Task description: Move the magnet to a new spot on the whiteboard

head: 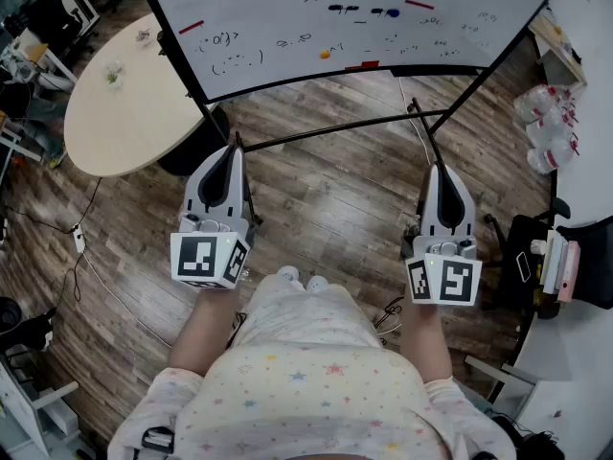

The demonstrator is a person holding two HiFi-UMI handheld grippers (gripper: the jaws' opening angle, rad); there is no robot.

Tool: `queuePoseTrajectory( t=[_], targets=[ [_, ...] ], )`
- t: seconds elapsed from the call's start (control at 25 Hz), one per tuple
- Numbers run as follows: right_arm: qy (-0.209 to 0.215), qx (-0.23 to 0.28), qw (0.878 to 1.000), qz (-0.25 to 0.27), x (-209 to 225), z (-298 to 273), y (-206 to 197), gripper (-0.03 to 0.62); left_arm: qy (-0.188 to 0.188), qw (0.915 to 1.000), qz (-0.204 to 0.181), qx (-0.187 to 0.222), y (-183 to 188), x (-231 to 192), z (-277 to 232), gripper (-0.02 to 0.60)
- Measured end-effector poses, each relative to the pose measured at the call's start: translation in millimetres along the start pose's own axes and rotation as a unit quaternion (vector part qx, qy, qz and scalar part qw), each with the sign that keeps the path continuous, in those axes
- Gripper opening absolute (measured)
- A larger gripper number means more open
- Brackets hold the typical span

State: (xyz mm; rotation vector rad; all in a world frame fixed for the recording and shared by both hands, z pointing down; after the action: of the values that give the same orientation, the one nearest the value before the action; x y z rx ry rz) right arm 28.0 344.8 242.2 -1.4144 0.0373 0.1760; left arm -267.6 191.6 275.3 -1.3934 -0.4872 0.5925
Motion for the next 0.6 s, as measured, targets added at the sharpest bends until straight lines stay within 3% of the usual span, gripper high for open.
queuePoseTrajectory(
  t=[0.28,0.4,0.6],
  targets=[
    [-0.006,-0.006,1.000,-0.010,-0.5,4.6,-4.3,0.008,-0.005,1.0000,-0.001,0.003,3.3,2.9,1.2,0.015],
    [-0.006,-0.021,0.999,-0.028,8.7,8.3,-11.3,0.091,0.003,0.9999,0.007,0.007,3.2,7.7,1.9,0.020],
    [-0.013,-0.021,0.999,-0.028,26.3,18.7,-17.4,0.206,0.022,0.9995,0.016,0.015,1.4,21.5,-0.5,0.210]
  ],
)
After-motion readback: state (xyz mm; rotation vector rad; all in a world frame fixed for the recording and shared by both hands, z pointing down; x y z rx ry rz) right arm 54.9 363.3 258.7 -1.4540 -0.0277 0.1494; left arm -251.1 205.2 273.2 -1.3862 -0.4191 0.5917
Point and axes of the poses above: the fingertips, and each gripper's own axes: z backward along the fingers, x to its right, y out of its top, the point moved 7 cm from there along z, backward along the fingers, and after that the axes turned 3 degrees about y, right-handed, at the moved point
